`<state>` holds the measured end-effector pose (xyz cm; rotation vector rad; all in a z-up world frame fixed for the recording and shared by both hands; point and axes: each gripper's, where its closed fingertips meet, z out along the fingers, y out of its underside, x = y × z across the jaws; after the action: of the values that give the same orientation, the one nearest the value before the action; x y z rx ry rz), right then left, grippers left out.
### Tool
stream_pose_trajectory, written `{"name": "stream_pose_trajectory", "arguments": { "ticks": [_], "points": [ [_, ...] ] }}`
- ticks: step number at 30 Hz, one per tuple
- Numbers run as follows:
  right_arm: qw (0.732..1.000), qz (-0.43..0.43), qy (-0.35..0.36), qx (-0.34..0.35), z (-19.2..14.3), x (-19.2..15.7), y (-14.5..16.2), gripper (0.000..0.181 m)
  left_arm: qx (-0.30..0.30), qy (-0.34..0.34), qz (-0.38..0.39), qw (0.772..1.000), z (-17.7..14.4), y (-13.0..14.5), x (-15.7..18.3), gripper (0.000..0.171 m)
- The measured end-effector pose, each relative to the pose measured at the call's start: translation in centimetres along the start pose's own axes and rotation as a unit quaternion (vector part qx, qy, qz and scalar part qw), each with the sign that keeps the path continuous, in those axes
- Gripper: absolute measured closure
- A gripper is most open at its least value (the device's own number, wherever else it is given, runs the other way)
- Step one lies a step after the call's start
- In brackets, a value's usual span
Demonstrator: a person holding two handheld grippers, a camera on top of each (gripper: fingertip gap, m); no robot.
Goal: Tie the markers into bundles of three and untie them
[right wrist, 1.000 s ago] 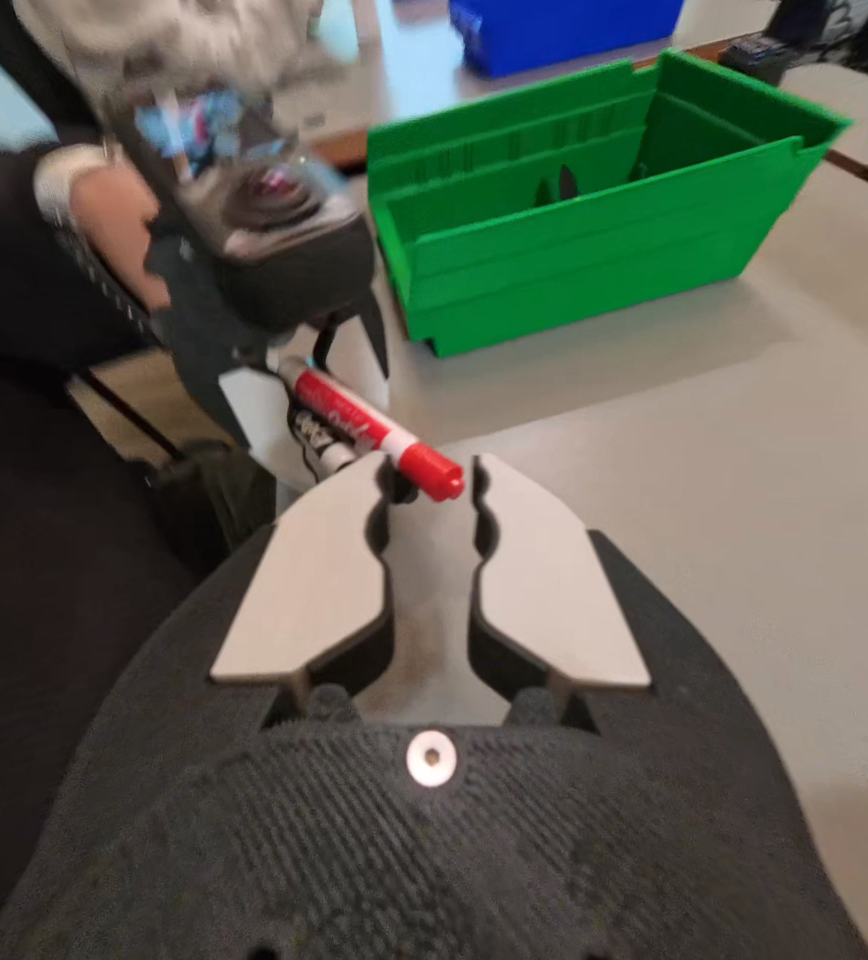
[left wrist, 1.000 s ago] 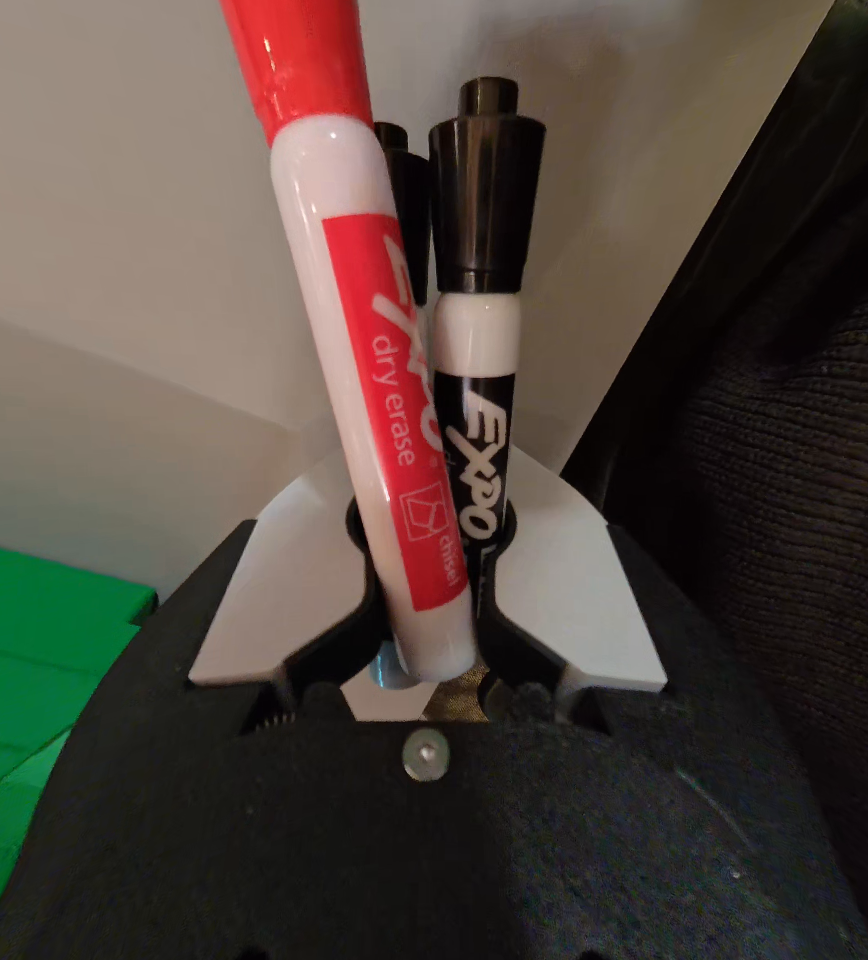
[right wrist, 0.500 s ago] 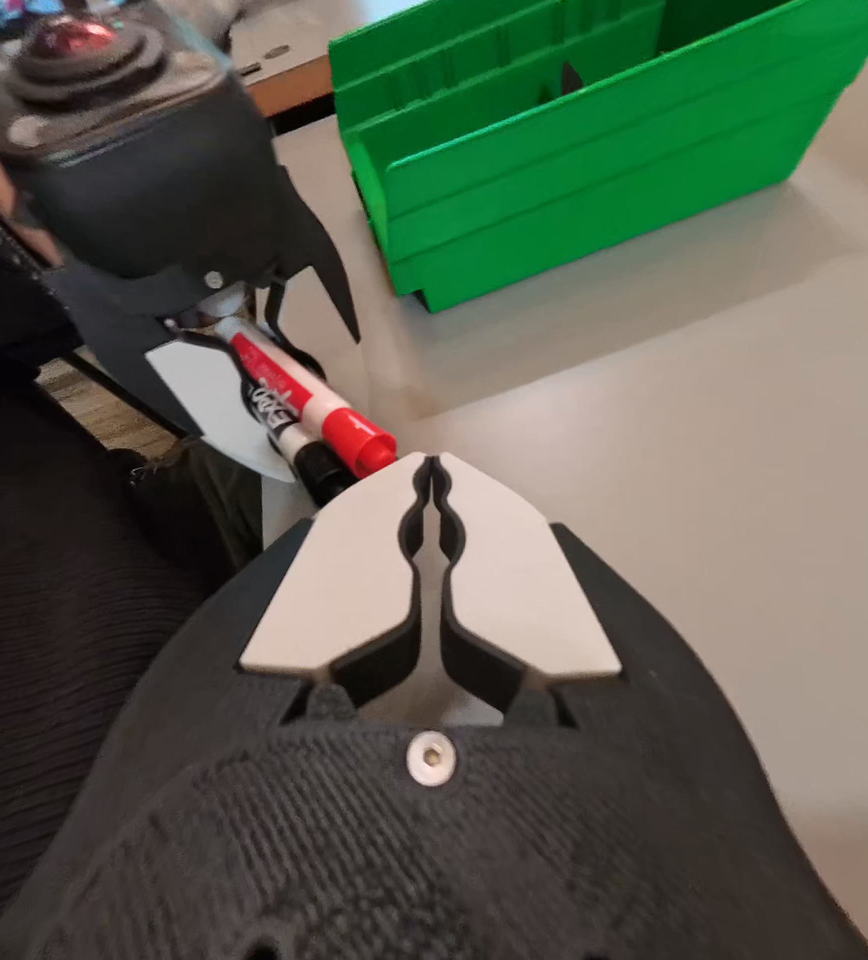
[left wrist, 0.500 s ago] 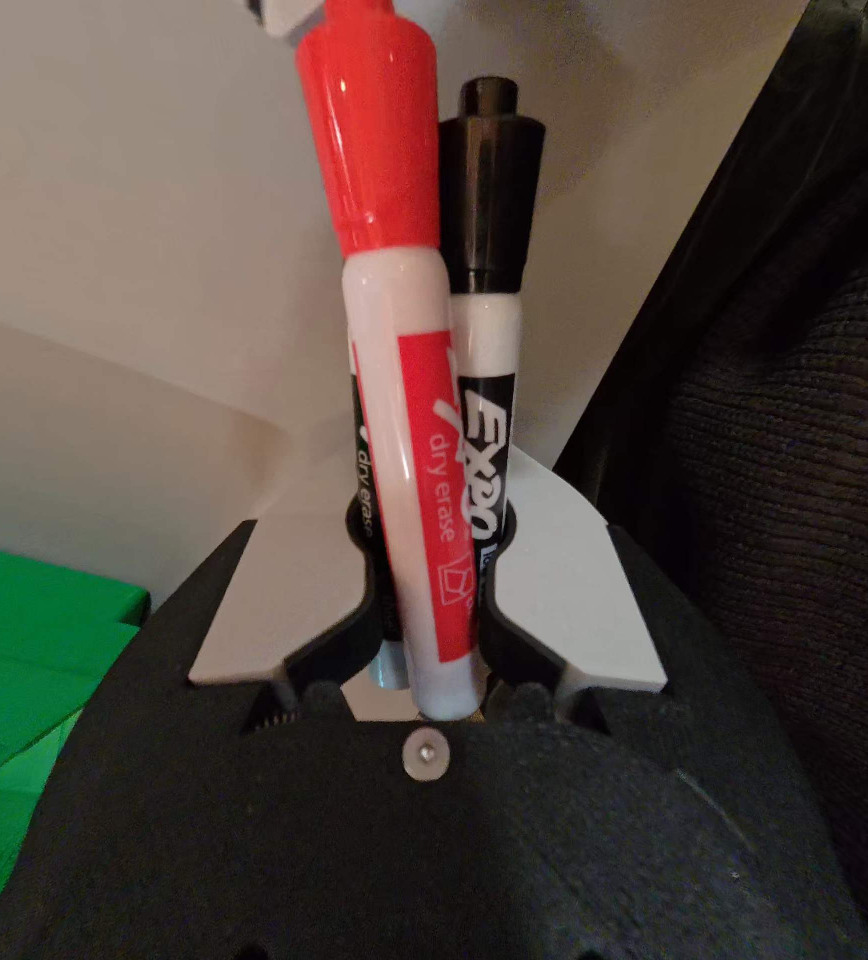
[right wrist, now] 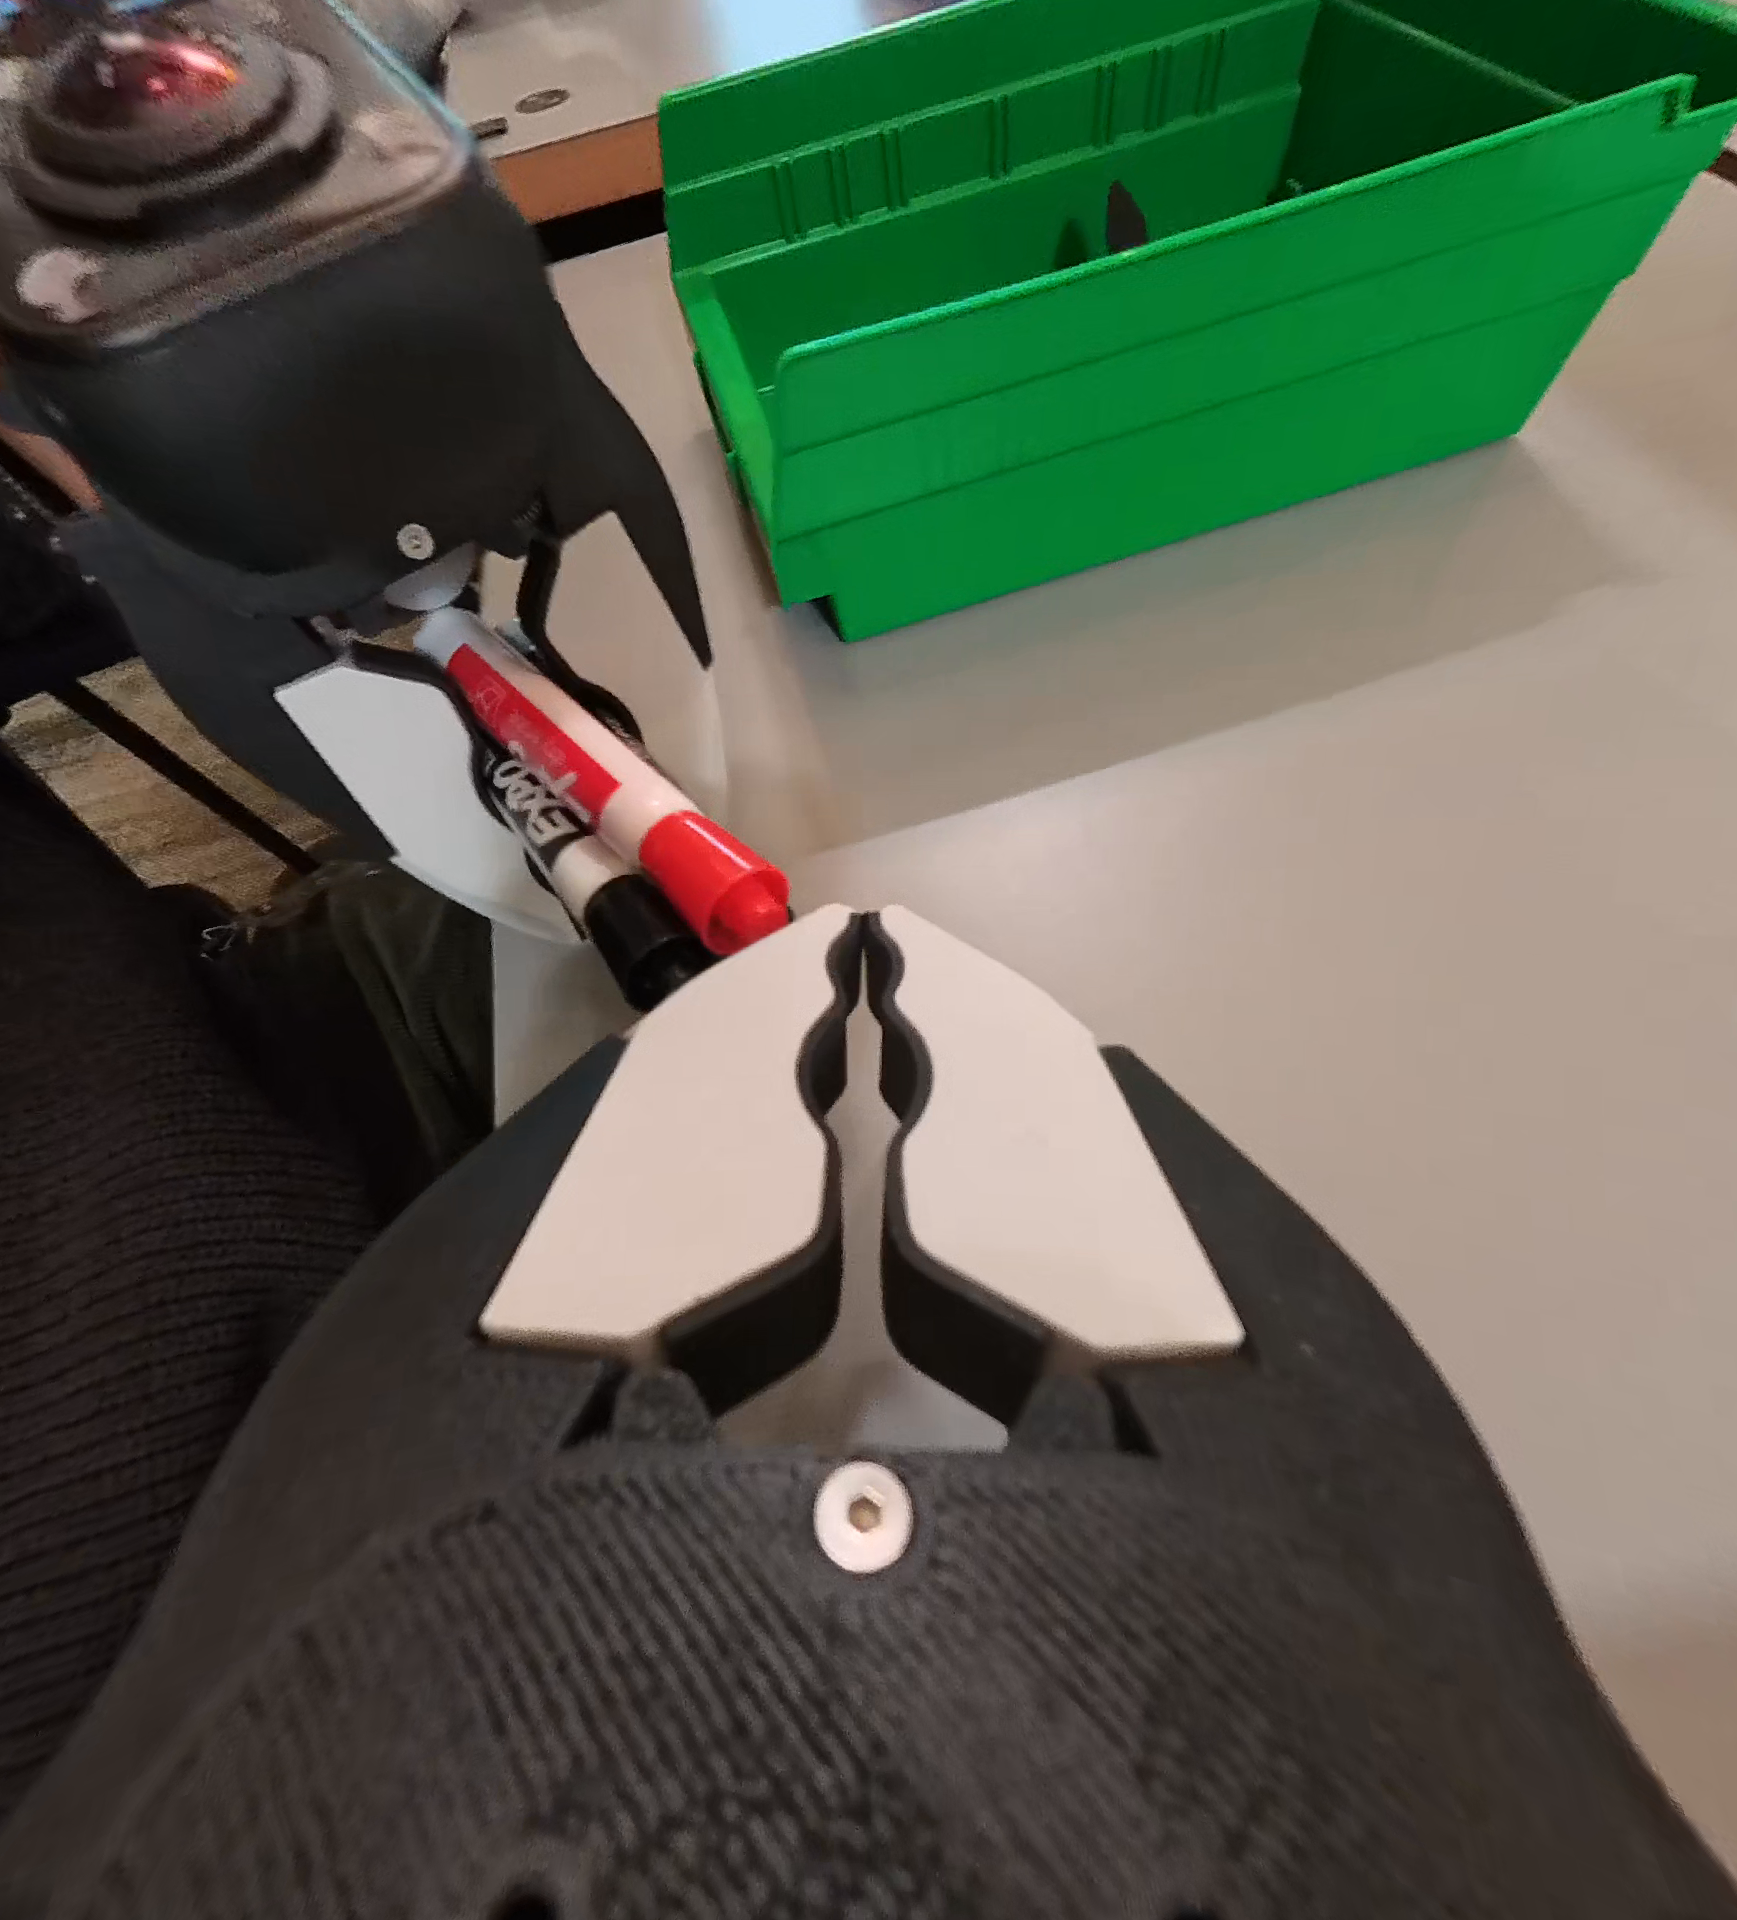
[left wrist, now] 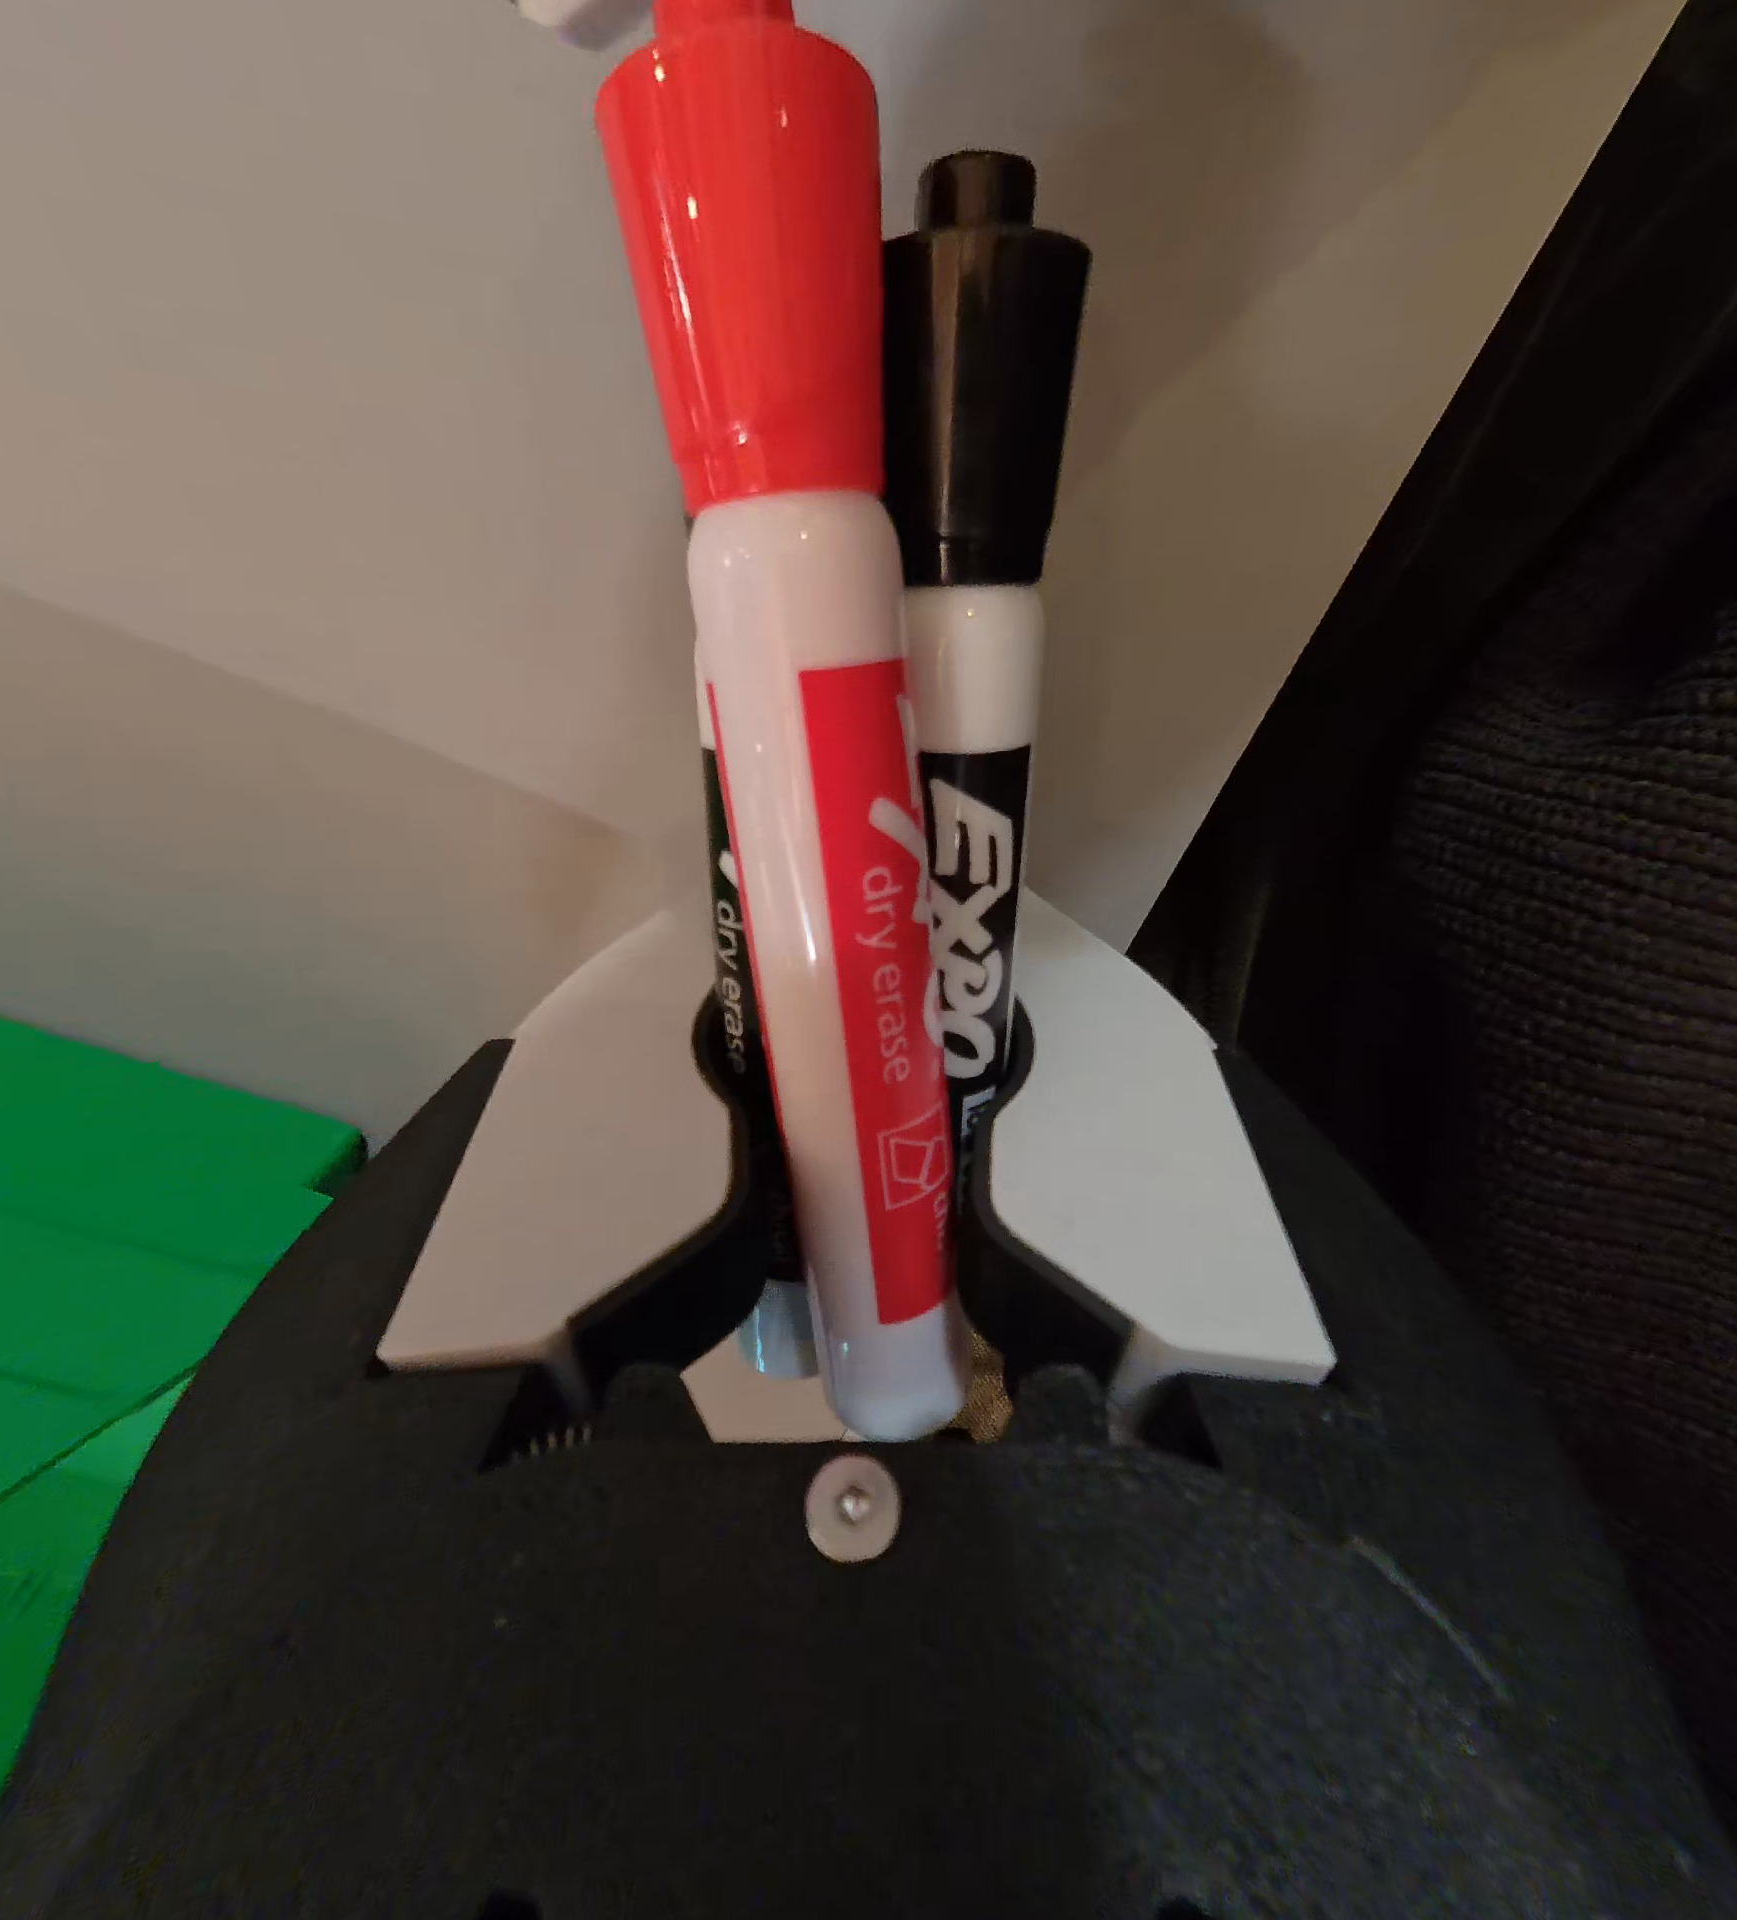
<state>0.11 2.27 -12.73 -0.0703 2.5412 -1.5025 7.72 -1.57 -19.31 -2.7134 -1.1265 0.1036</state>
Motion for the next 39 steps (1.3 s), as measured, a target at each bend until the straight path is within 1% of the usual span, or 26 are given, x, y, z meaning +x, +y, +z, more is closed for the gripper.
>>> {"name": "stream_pose_trajectory", "arguments": {
  "ticks": [3,6,9,14,19,22,25,28,31,35,37,39],
  "points": [
    [1.000,-0.022,-0.016,-0.005,0.2,-1.0,0.1,0.181,-0.002,-0.002,-0.002,1.000,0.1,0.1,-0.1,0.125],
    [0.998,-0.053,-0.002,-0.018,0.4,-1.1,0.4,0.180,-0.004,-0.001,-0.007,1.000,0.1,0.2,-0.2,0.125],
    [0.998,-0.064,-0.003,-0.023,0.5,-1.3,0.6,0.179,-0.004,-0.003,-0.006,1.000,0.1,0.2,-0.3,0.125],
    [0.998,-0.060,-0.001,-0.021,0.4,-1.1,0.5,0.177,-0.005,-0.003,-0.006,1.000,0.1,0.3,-0.3,0.125],
    [0.999,-0.035,0.011,-0.016,0.1,-0.2,0.4,0.167,-0.007,0.010,-0.007,1.000,0.0,0.6,0.2,0.125],
    [0.999,-0.026,0.027,-0.016,-0.2,0.8,0.3,0.162,-0.007,0.019,-0.010,1.000,-0.3,1.2,0.7,0.126],
    [0.998,-0.034,0.050,-0.006,-0.4,2.2,-1.0,0.160,-0.005,0.027,-0.030,0.999,-0.8,2.9,1.4,0.126],
    [0.998,-0.046,0.041,0.014,0.4,2.8,-4.5,0.155,-0.015,0.030,-0.060,0.998,-1.3,5.5,1.9,0.126],
    [0.995,-0.095,0.027,0.011,3.1,3.6,-9.3,0.148,-0.025,0.023,-0.085,0.996,-1.9,7.7,2.2,0.126],
    [0.984,-0.176,0.024,-0.024,9.3,4.8,-15.3,0.144,-0.018,0.016,-0.111,0.994,-2.5,9.2,2.6,0.126],
    [0.978,-0.200,0.011,-0.060,13.2,4.9,-17.3,0.143,-0.011,0.018,-0.119,0.993,-2.5,9.6,3.1,0.126],
    [0.964,-0.228,0.000,-0.137,17.4,5.4,-17.4,0.144,-0.012,0.028,-0.122,0.992,-2.5,10.2,3.8,0.127]
  ]
}}
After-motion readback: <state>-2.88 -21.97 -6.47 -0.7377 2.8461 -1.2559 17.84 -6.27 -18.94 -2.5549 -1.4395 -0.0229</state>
